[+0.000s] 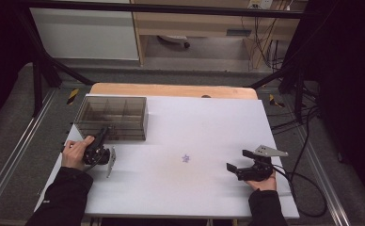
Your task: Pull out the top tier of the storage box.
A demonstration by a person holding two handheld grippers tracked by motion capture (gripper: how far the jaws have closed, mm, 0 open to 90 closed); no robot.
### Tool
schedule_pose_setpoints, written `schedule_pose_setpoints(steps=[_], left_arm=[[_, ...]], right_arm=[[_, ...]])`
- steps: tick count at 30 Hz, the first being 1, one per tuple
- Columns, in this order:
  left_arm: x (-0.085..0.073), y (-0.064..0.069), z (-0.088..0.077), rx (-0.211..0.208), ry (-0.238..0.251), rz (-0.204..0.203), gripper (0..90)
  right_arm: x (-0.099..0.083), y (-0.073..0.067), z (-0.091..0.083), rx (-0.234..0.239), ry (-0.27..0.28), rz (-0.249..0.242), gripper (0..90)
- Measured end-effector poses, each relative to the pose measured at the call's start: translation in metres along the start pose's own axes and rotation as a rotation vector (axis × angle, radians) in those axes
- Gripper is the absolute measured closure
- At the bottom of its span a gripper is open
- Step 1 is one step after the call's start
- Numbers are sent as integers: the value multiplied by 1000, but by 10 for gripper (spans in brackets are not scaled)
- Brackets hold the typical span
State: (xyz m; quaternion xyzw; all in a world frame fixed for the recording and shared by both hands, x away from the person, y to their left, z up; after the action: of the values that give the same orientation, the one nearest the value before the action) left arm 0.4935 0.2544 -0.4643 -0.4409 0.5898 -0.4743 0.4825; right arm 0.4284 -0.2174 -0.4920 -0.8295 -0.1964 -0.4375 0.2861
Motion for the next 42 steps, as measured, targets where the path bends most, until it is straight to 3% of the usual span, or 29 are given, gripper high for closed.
schedule_pose_setpoints(steps=[8, 26, 39, 42], left_arm=[[1, 1, 0, 17, -12, 11, 804], [1, 2, -11, 35, -2, -14, 806], [2, 2, -19, 17, 8, -15, 801], [2, 1, -20, 4, 15, -17, 765]], right_arm=[[0, 0, 0, 0, -1, 0, 6], [0, 0, 0, 1, -4, 1, 6], [0, 0, 0, 1, -3, 1, 6], [0, 0, 0, 1, -2, 1, 6]])
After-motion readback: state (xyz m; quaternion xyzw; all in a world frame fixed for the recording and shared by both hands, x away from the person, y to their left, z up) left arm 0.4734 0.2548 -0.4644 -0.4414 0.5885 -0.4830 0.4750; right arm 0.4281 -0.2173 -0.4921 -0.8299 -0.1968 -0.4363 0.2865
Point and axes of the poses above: each handheld gripper's, and its own axes: z roughly forward along the jaws, x roughly out of its top, y roughly to its right, the point moved 9 cm from there along z, roughly forward along the jaws, and after that the axes turned 6 degrees about z, right-handed, at the moved point
